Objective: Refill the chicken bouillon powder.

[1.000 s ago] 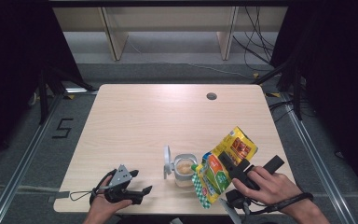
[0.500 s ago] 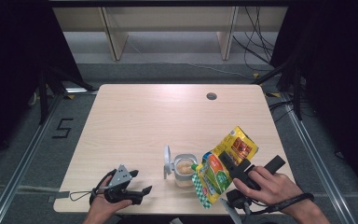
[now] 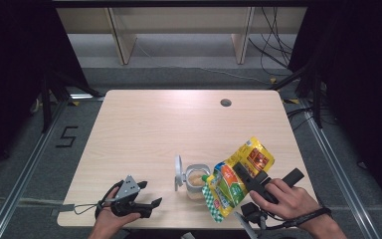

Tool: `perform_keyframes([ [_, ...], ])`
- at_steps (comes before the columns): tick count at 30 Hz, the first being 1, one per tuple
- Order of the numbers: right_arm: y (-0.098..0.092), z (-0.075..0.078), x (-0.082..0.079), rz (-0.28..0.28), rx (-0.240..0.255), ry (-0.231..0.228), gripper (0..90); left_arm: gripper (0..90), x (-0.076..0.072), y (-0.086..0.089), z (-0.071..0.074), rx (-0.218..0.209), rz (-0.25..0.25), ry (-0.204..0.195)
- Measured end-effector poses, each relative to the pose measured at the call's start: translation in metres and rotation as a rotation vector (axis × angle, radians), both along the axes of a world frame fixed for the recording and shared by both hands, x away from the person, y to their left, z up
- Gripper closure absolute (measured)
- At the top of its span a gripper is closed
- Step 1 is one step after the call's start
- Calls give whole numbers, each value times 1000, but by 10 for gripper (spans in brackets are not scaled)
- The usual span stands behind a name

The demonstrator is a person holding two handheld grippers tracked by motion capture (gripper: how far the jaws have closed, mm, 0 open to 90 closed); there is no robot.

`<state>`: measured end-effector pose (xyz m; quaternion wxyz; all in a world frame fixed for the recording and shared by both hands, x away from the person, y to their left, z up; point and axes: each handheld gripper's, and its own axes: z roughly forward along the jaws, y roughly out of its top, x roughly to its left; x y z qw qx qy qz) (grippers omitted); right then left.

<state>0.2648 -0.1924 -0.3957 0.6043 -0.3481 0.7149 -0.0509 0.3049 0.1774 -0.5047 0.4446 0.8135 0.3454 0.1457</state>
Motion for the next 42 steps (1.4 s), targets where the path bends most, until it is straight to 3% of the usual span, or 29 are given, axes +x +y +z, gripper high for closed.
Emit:
perform_keyframes([
  [1,-1,0,0,-5,8,8,661,207,0,0,0,-3,3,2],
  [3,-4,-5,2,3,75,13,661,207,0,-2,0,-37,7,0],
  [7,-8,-12,5,2,102,28,662,207,1,-1,0,-18,-8,0],
  [10,-11,-17,5,-6,149,44,663,207,0,-2,0,-30,2,-1],
  [11,-13,-20,5,-1,182,47,664,207,1,0,1,-1,-4,-5],
  [12,-14,-22,3,-21,196,60,664,207,-1,-2,0,-34,10,6],
  [14,-16,-26,4,-19,245,76,665,207,0,-2,-1,-32,1,3],
  [16,-20,-29,5,-34,330,112,666,207,-1,-2,-1,-23,3,15],
  [18,-22,-30,7,-30,347,115,667,207,-1,-3,-1,-23,9,2],
  [19,-23,-34,8,-50,379,129,668,207,0,-2,0,-21,-3,3],
  [21,-24,-36,10,-29,402,143,669,207,-1,-3,-1,-42,11,10],
  [24,-25,-39,11,-30,431,179,670,207,-1,-2,0,-23,8,9],
  [25,-27,-42,11,-42,477,212,671,207,-1,-3,0,-33,8,9],
  [27,-29,-41,11,-26,475,224,671,207,0,-2,1,-20,-6,-6],
  [28,-31,-45,11,-60,525,265,672,207,0,-2,0,-21,-6,-8],
  [29,-31,-43,12,-35,508,244,672,207,0,-2,0,-6,-5,0],
  [30,-33,-46,12,-59,533,275,672,207,-1,-2,0,-20,-3,7],
  [31,-33,-44,14,-35,527,266,672,207,-1,-3,0,-29,0,1],
  [33,-36,-49,14,-74,601,325,673,207,-1,-2,1,-18,-1,4],
  [35,-37,-48,17,-51,613,346,674,207,-1,-2,1,-23,-3,1],
  [36,-38,-54,15,-77,691,402,674,207,-1,-2,1,-25,1,5],
  [37,-38,-51,18,-52,629,373,675,207,-1,-2,1,-22,0,4],
  [38,-38,-52,18,-54,633,381,676,207,-1,-2,1,-25,-2,3],
  [39,-39,-56,17,-78,673,408,676,207,-1,-2,1,-23,-4,4],
  [41,-39,-54,19,-58,654,412,677,207,-1,-3,1,-29,-7,4],
  [42,-39,-52,21,-35,628,392,677,207,-1,-5,-1,-49,11,-15],
])
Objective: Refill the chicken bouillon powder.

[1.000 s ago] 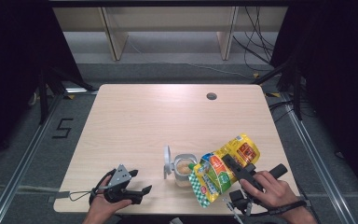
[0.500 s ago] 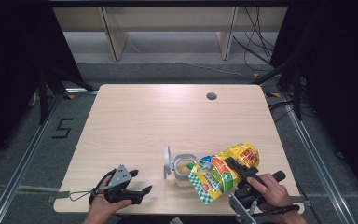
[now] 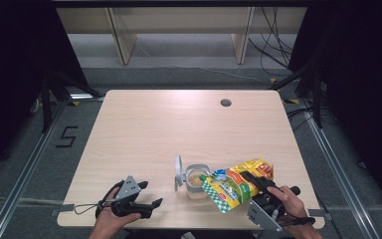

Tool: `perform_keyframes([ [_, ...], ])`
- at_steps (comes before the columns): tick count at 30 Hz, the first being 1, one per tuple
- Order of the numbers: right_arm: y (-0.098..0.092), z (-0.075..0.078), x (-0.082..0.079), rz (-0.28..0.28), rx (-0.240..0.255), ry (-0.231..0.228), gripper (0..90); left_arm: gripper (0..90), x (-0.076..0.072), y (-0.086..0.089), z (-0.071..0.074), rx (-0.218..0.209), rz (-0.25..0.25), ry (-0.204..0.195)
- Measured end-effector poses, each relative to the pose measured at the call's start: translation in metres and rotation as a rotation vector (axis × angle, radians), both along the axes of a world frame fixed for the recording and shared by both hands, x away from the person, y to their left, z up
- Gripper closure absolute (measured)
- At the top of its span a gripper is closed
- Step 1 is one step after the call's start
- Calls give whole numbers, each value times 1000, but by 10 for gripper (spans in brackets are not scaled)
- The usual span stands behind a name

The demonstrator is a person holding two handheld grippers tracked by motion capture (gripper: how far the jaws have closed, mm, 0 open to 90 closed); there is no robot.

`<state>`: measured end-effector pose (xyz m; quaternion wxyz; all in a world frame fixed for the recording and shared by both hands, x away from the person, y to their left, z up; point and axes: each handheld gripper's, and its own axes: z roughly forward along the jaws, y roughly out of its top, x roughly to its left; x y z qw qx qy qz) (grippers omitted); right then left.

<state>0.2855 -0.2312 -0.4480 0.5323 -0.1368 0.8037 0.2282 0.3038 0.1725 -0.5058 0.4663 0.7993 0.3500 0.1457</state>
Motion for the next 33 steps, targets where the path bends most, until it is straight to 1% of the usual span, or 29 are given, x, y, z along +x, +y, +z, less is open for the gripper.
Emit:
perform_keyframes([
  [1,-1,-2,-1,-15,32,28,678,207,0,0,-1,18,11,-6],
  [2,-1,-3,-2,-21,48,46,678,207,0,1,1,23,4,10],
  [3,-1,-4,-2,-24,60,49,678,207,0,2,2,26,-12,25],
  [5,-3,-2,0,-12,55,40,678,207,0,2,2,21,-18,22],
  [6,-4,-3,1,-12,81,59,679,207,0,1,2,11,-17,19],
  [7,-6,-3,2,-16,114,83,681,207,0,2,2,15,-24,12],
  [8,-8,-6,2,-31,182,131,683,207,0,2,2,15,-25,12],
  [9,-9,-4,5,-12,175,128,685,207,0,1,2,11,-21,9],
  [10,-10,-5,5,-15,189,143,685,207,0,2,3,20,-26,10],
  [11,-11,-8,4,-40,241,185,686,207,0,2,3,18,-26,10],
  [12,-12,-7,6,-26,238,184,686,207,0,3,3,22,-25,11],
  [13,-13,-7,5,-36,260,200,687,207,0,3,3,17,-21,10],
  [14,-14,-7,6,-26,263,208,687,207,0,3,2,0,-2,13],
  [15,-14,-8,6,-32,285,227,688,207,1,4,2,20,-4,9],
  [16,-14,-9,7,-18,283,233,689,207,1,3,2,-2,-2,14],
  [17,-13,-10,7,-13,306,256,689,207,1,4,3,26,-3,17],
  [18,-13,-11,7,-12,318,264,690,207,0,4,2,26,-5,7],
  [19,-13,-11,8,-10,324,273,690,207,0,2,2,-4,-7,15],
  [20,-13,-12,8,-22,343,294,690,208,0,3,3,11,-17,10],
  [21,-13,-13,10,-10,347,283,691,207,0,3,3,14,-21,5],
  [22,-14,-14,10,-17,374,307,692,208,0,3,3,13,-20,6],
  [23,-14,-13,11,-5,370,313,693,208,0,3,3,14,-20,6],
  [24,-15,-14,12,-10,389,310,694,208,0,3,3,15,-21,3],
  [25,-15,-13,12,3,379,322,696,208,0,4,4,17,-22,1],
  [27,-16,-14,13,17,397,331,697,208,0,3,2,-6,-8,10],
  [29,-17,-15,14,25,410,333,697,208,0,3,3,-5,-11,9],
  [30,-18,-15,14,16,414,333,697,208,0,3,3,11,-16,9],
  [31,-18,-16,14,8,437,357,698,208,0,3,3,12,-15,9],
  [33,-19,-16,16,18,432,359,698,208,0,3,3,9,-14,12],
])
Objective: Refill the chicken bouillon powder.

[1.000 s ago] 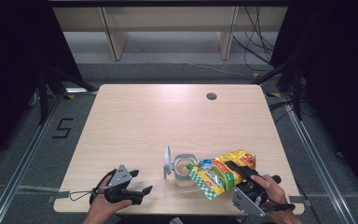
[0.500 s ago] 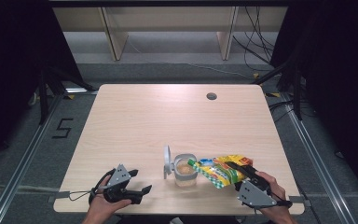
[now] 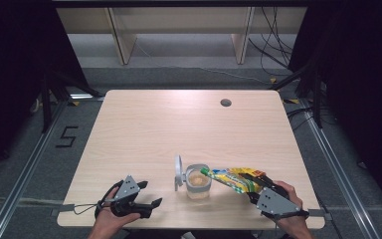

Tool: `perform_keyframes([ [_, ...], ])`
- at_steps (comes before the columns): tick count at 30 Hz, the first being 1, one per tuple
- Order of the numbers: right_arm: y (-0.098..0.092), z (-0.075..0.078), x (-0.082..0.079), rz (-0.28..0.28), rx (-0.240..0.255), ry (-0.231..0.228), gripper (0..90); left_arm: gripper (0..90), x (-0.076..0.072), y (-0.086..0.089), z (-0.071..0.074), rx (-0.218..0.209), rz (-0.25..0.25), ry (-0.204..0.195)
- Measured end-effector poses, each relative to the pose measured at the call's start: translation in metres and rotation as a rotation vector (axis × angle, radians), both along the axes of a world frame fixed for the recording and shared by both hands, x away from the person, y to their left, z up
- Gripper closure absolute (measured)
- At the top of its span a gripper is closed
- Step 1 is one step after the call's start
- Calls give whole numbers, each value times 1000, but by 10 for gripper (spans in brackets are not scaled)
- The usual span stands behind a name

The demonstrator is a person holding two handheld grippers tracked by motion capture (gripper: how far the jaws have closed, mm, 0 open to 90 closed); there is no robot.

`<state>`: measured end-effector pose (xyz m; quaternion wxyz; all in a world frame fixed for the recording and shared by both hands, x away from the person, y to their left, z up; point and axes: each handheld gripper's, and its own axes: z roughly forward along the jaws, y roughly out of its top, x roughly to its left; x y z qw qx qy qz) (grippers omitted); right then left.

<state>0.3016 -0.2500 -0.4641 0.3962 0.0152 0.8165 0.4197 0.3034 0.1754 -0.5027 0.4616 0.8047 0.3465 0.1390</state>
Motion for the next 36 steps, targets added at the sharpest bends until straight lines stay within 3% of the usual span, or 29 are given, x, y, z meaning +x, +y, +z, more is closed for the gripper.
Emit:
perform_keyframes([
  [2,1,-3,0,-10,46,40,699,208,0,0,0,-1,-1,-2],
  [6,0,-5,7,6,55,61,701,208,0,-1,0,-10,-1,-2],
  [8,-1,-6,10,9,74,75,701,208,1,0,1,7,-14,-13],
  [12,-1,-7,13,9,105,83,702,208,1,0,0,6,-11,-11],
  [13,-2,-6,16,32,97,54,702,208,1,0,0,7,-10,-11],
  [14,-1,-7,14,23,118,92,702,208,1,0,0,6,-11,-11],
  [19,-3,-6,16,30,168,103,703,208,1,-1,1,8,-12,-11],
  [22,-4,-6,21,21,206,120,704,208,1,0,1,21,-10,-15],
  [27,-6,-7,31,3,269,157,704,208,0,-2,-1,-7,1,-2],
  [29,-7,-9,34,-5,308,178,706,208,1,-1,0,12,-13,-11],
  [32,-11,-10,42,-14,350,176,709,209,1,-1,-1,8,-14,-12],
  [36,-13,-12,53,-29,425,211,713,209,0,-2,-1,1,-3,2],
])
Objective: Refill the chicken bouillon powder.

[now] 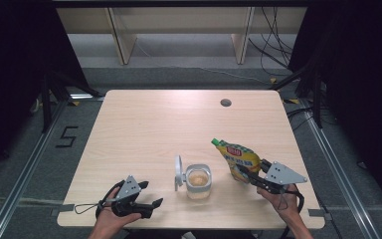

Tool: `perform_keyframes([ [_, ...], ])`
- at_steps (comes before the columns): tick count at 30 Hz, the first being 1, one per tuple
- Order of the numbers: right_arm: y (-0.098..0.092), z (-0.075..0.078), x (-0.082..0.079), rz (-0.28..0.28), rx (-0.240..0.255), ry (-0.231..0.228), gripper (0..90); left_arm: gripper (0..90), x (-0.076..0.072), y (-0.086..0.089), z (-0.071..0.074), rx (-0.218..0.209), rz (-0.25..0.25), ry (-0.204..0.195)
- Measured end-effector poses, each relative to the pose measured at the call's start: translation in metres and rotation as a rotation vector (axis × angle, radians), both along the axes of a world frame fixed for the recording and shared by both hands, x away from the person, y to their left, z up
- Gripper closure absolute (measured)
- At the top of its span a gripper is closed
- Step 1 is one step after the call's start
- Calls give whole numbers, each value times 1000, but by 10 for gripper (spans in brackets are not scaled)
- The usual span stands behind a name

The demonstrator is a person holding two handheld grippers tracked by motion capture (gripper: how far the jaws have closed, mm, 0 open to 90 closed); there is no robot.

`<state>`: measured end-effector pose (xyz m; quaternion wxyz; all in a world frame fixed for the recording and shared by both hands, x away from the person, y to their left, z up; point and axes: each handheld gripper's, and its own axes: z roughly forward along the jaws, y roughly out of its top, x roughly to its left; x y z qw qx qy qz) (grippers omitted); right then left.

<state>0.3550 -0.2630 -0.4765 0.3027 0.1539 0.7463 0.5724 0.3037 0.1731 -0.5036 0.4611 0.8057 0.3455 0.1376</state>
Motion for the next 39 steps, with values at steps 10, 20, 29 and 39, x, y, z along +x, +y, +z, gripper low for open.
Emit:
perform_keyframes([
  [10,9,-14,19,5,-6,54,715,209,-1,1,2,-1,-3,-9],
  [20,5,-17,20,-3,7,91,718,209,-2,3,3,1,-5,-29],
  [29,-10,-20,14,-54,41,114,710,208,-3,2,3,-27,7,-18],
  [39,-11,-13,7,-82,63,141,575,208,-2,5,4,7,0,-26],
])
